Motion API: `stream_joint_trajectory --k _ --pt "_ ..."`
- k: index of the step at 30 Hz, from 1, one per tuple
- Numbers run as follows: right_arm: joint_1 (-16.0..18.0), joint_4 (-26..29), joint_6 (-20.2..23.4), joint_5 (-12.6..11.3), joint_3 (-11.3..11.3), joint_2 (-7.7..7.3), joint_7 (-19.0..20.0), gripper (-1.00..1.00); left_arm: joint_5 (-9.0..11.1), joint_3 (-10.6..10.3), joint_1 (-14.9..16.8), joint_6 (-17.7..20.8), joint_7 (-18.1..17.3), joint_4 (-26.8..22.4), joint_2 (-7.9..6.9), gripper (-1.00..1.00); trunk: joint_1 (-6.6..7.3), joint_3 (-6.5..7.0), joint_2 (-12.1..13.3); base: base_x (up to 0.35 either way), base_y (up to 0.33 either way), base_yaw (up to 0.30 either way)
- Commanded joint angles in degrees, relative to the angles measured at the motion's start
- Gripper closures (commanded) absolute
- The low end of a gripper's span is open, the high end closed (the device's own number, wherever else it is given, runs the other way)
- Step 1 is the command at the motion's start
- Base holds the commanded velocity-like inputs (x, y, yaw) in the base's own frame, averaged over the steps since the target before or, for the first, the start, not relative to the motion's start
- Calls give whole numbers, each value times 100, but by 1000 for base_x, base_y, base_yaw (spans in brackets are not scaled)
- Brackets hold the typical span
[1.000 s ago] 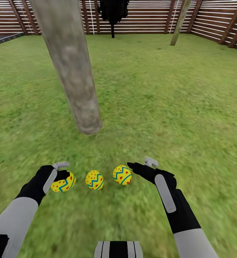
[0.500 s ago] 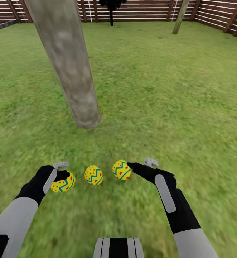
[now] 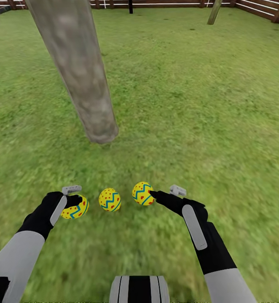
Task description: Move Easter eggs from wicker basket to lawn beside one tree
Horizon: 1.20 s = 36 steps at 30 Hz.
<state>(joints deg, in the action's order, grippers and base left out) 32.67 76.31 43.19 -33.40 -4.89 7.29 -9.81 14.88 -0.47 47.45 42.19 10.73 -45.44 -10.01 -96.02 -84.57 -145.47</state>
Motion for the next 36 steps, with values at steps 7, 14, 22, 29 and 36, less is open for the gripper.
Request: stream_joint_trajectory --k 7,14,22,29,36 --pt "3 7 14 -62 -5 0 -56 -100 59 4 1 21 52 -184 -3 100 -17 -160 -11 0 0 0" --pt "3 7 14 -62 -113 0 -63 -100 59 29 1 21 43 -198 -9 100 -35 -315 -21 0 0 0" --pt "-97 495 18 -62 -191 -7 -58 -100 59 30 1 18 32 -202 -10 100 -55 -492 -31 0 0 0" --pt "-415 1400 39 -62 -761 -33 -65 -100 61 30 -3 18 19 -236 -10 100 -61 -536 -34 0 0 0" --pt "-428 1447 32 -62 -823 -35 -65 -100 61 30 -6 24 19 -639 -10 100 -61 -536 -34 0 0 0"
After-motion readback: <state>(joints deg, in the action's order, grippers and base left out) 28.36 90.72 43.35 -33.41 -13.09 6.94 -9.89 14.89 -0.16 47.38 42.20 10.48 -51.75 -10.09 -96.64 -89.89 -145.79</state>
